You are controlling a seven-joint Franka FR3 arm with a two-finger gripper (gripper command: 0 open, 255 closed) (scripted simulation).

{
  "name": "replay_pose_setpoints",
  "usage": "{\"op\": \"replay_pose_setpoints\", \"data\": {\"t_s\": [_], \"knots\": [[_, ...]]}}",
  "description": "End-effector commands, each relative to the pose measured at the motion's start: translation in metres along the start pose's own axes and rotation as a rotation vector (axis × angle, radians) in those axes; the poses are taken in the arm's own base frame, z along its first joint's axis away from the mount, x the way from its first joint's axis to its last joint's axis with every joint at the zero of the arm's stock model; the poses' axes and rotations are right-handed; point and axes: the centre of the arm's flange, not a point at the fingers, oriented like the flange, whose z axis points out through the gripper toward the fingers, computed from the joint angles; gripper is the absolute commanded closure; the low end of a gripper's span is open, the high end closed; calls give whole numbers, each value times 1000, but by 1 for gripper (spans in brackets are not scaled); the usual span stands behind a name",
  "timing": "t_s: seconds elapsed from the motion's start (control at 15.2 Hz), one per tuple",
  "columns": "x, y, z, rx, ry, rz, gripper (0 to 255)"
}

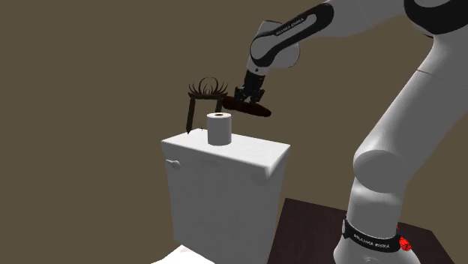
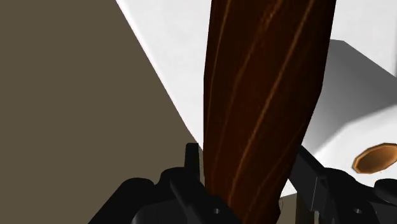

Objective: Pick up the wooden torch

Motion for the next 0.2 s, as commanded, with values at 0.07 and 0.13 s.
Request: {"op": "replay_pose_setpoints", "data": {"t_s": [0.07, 0.13], "knots": [[6, 0, -12, 0, 4, 2, 255], [6, 0, -12, 0, 4, 2, 255]]}}
